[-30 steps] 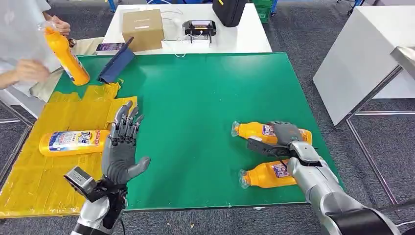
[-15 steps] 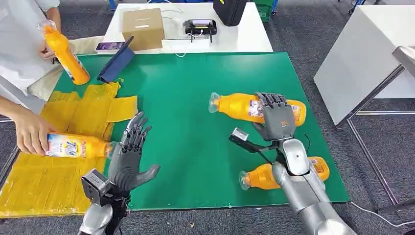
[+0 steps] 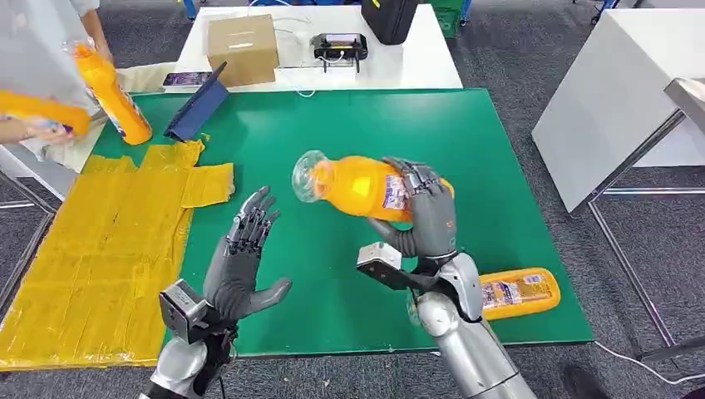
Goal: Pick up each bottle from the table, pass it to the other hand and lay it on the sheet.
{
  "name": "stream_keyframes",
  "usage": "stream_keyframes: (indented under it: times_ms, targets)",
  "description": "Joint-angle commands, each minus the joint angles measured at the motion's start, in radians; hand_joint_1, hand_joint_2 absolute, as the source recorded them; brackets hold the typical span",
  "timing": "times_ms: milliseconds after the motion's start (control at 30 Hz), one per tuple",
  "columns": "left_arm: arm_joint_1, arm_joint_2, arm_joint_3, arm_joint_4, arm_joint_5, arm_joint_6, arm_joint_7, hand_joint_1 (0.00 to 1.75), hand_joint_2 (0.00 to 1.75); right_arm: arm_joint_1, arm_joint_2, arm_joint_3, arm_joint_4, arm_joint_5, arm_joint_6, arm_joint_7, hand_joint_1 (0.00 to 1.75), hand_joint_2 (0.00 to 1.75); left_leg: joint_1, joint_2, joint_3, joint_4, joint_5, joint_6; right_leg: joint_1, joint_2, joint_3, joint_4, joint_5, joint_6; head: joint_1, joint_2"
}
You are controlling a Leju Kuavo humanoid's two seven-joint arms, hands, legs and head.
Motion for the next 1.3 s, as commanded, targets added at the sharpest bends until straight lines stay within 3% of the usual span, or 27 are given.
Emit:
stream_keyframes:
  times_ms: [33, 233, 367, 600, 1233, 1267, 1300]
  targets:
    - [-0.050, 0.023, -0.036, 0.070, 0.003, 0.002, 0.004, 0.00, 1.75, -0.025, 0.001, 0.065, 0.053, -0.016, 0.006, -0.009, 1.75, 1.75, 0.001, -0.002, 0.005, -0.001, -0.002, -0.002, 0.001, 0.003, 0.005, -0.001, -0.002, -0.002, 0.000, 0.000]
    - [-0.068, 0.030, -0.050, 0.059, 0.014, 0.002, 0.003, 0.00, 1.75, -0.040, 0.038, 0.181, 0.184, -0.034, 0.075, -0.030, 1.75, 1.75, 0.002, 0.000, 0.005, -0.001, -0.002, -0.002, 0.001, 0.005, 0.006, -0.001, -0.002, -0.002, 0.000, 0.000]
    - [-0.084, 0.030, -0.059, 0.062, 0.031, 0.008, -0.002, 0.00, 1.75, -0.074, 0.070, 0.277, 0.281, -0.113, 0.197, -0.054, 1.75, 1.75, 0.001, 0.000, 0.004, -0.001, -0.002, -0.002, 0.001, 0.004, 0.004, -0.001, -0.001, -0.002, 0.000, 0.000]
    - [-0.112, 0.028, -0.075, 0.067, 0.020, 0.047, -0.007, 0.00, 1.75, -0.112, 0.127, 0.449, 0.405, -0.095, 0.247, -0.042, 1.75, 1.75, 0.002, 0.001, 0.003, -0.001, -0.001, -0.001, 0.001, 0.004, 0.003, -0.001, -0.001, -0.002, 0.000, 0.000]
    - [-0.120, 0.028, -0.116, 0.087, -0.066, 0.115, -0.019, 0.00, 1.75, -0.125, 0.129, 0.491, 0.431, -0.098, 0.258, -0.012, 1.75, 1.75, 0.002, -0.002, 0.005, 0.000, -0.002, -0.002, 0.001, 0.002, 0.005, -0.001, -0.003, -0.002, 0.000, 0.000]
    - [-0.123, 0.029, -0.124, 0.095, -0.088, 0.130, -0.017, 1.19, 1.75, -0.123, 0.128, 0.491, 0.429, -0.103, 0.256, -0.011, 1.75, 1.75, 0.002, -0.002, 0.004, -0.001, -0.002, -0.002, 0.001, 0.001, 0.004, -0.001, -0.002, -0.002, 0.000, 0.000]
    - [-0.125, 0.028, -0.131, 0.103, -0.103, 0.142, -0.019, 1.75, 1.75, -0.121, 0.126, 0.491, 0.426, -0.108, 0.252, -0.009, 1.75, 1.75, 0.001, -0.001, 0.002, 0.000, -0.001, -0.001, 0.001, 0.001, 0.003, -0.001, -0.002, -0.001, 0.000, 0.000]
